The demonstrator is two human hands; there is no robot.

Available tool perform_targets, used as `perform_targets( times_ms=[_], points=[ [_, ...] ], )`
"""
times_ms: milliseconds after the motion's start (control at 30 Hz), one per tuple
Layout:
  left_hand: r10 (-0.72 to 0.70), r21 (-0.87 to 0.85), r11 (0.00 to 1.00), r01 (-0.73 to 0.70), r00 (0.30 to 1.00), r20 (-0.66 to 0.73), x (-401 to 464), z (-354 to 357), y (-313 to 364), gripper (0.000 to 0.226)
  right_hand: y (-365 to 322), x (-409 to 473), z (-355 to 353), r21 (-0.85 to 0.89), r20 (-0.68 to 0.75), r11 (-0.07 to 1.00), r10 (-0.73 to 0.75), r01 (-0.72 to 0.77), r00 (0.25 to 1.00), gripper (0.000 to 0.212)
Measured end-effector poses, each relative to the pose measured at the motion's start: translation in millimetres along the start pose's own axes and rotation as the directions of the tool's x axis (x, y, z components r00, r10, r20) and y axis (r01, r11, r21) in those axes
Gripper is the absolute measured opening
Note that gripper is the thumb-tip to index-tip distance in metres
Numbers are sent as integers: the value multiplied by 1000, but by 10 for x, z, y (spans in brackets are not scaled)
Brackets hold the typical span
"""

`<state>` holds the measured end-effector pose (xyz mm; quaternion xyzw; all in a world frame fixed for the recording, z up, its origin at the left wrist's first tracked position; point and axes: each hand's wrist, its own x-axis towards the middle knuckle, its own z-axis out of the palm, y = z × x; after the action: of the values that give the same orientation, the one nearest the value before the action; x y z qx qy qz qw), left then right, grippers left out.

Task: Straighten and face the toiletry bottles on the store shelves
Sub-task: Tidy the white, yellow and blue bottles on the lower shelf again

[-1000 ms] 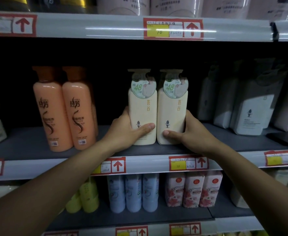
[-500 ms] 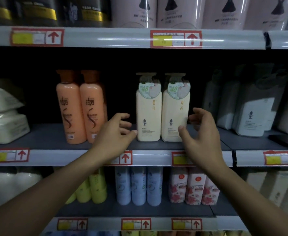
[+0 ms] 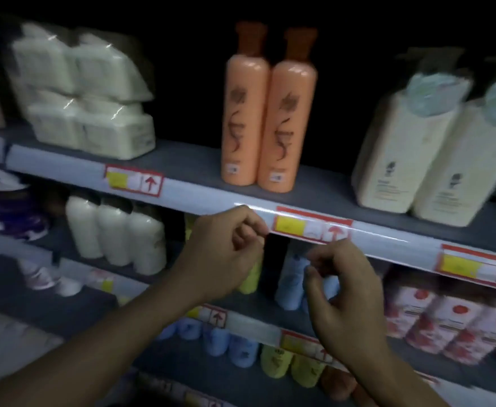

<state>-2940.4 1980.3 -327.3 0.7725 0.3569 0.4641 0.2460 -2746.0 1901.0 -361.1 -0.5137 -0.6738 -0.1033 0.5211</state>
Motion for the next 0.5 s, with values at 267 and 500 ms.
perform_targets(
  times_ms=[267, 500],
  points=[
    [-327, 73, 941, 331, 943, -61, -222, -749, -987, 7, -415, -85, 1494, 197, 309, 980, -71, 9, 949, 9],
    [-469, 157, 857, 490, 869, -157, -281, -1383, -1678, 22, -448, -187, 2226, 237, 459, 946, 93, -222, 884, 9]
  ],
)
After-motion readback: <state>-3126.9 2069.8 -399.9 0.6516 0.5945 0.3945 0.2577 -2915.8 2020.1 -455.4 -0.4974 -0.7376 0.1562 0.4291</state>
